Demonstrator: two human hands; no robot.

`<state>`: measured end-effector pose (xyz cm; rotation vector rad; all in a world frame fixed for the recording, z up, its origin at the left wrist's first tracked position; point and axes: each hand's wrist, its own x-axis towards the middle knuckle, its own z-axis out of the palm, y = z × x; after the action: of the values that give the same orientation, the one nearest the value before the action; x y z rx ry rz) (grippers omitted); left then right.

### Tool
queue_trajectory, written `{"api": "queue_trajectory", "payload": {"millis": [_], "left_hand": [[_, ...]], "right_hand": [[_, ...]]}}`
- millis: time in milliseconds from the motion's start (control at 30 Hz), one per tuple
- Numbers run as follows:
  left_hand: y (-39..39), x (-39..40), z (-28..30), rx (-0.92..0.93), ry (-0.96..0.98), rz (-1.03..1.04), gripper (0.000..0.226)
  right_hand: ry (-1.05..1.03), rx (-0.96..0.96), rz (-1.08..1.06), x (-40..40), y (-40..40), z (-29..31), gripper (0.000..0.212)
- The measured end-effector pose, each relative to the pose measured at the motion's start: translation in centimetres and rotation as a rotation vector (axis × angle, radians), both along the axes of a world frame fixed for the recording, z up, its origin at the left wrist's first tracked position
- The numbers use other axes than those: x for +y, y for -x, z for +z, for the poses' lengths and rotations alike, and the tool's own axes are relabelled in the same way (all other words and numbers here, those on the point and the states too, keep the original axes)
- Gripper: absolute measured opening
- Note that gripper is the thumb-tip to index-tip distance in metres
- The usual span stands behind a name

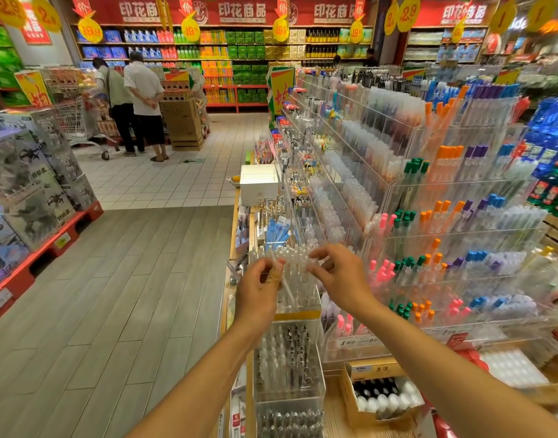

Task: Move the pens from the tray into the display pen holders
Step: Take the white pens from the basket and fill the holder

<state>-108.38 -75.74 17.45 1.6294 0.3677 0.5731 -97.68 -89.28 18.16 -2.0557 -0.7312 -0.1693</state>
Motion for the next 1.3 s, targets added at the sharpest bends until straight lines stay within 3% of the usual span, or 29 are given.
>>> {"api": "queue_trajectory", "payload": {"millis": [233, 567, 700, 933, 1300], "left_hand": [[-0.9, -0.6, -0.4, -0.114, -0.197, 0.122, 0.009], [-1.9, -0.1, -1.0, 0.019, -0.426, 0.075, 0.006], [-2.3, 0.1, -0.9, 0.084, -0.413, 0.085, 0.016], [-2.9, 0.1, -1.0, 0.135, -0.442, 0.074, 0.004], [-2.9, -0.3, -1.2, 0.191, -0.412, 0.063, 0.005]], "right_hand": [[-0.068, 0.099, 0.047, -0.8, -0.4, -0.4, 0.013], [-0.042, 0.132, 0.039, -0.7, -1.0, -0.7, 0.010], [-0.042, 0.154, 0.037, -0.5, -1.0, -0.7, 0.012], [-0.017, 0.201, 0.057, -0.6, -1.0, -0.6, 0.018], [-0.060, 0.298, 0.108, -0.8, -1.1, -0.4, 0.014]]}}
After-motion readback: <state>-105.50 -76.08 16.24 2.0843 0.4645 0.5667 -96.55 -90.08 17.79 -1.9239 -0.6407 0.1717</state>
